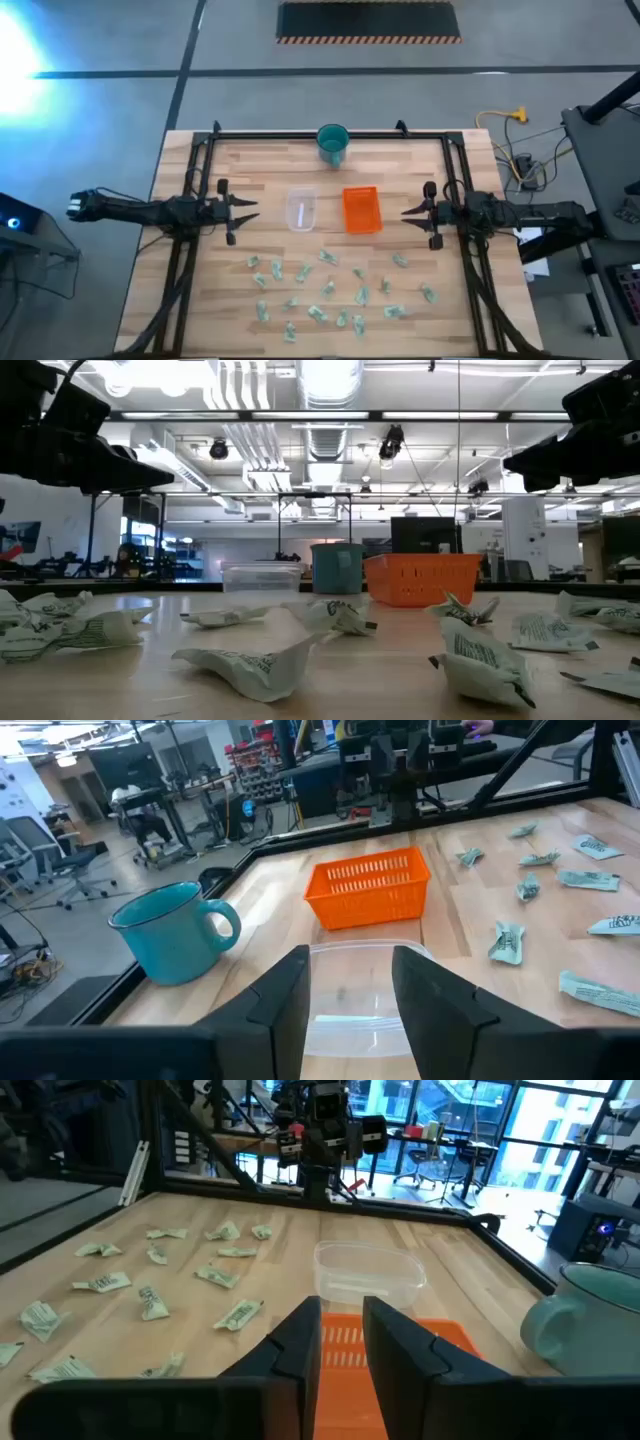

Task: Pick and place items into bin

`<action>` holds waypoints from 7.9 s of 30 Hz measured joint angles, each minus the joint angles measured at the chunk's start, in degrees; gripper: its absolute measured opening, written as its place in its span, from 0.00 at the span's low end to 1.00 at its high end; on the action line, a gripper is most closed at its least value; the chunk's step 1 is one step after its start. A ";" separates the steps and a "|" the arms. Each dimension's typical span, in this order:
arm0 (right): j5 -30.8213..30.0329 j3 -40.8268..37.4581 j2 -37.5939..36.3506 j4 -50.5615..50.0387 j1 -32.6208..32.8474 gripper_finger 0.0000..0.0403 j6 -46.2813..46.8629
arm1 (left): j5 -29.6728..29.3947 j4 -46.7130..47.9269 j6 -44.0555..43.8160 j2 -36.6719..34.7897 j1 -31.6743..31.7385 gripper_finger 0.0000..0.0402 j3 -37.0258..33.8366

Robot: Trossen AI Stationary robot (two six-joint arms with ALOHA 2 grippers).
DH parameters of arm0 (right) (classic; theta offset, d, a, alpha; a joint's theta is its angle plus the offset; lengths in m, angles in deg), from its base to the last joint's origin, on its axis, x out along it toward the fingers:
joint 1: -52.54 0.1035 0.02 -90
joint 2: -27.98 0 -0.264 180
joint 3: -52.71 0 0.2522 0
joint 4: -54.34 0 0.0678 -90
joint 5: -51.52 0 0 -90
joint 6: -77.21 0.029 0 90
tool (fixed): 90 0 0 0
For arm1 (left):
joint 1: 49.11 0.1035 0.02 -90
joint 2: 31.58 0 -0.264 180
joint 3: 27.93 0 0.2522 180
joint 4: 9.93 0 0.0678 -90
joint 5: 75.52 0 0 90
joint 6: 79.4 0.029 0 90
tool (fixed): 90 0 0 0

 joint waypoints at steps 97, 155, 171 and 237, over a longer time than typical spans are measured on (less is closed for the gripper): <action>0.11 0.00 0.07 7.46 0.02 0.17 20.16 | 0.59 -9.87 -5.86 0.00 0.00 0.32 0.00; -34.60 33.20 56.19 -35.64 38.23 0.17 46.72 | 5.39 -17.53 -3.37 11.59 0.00 0.32 1.95; -31.74 36.68 73.26 -38.48 41.81 0.39 61.62 | 10.67 -17.49 -9.02 14.38 -0.04 0.32 1.99; -50.99 31.93 63.84 -23.44 28.24 0.03 40.21 | 10.65 -21.25 -8.84 15.26 -0.04 0.32 1.99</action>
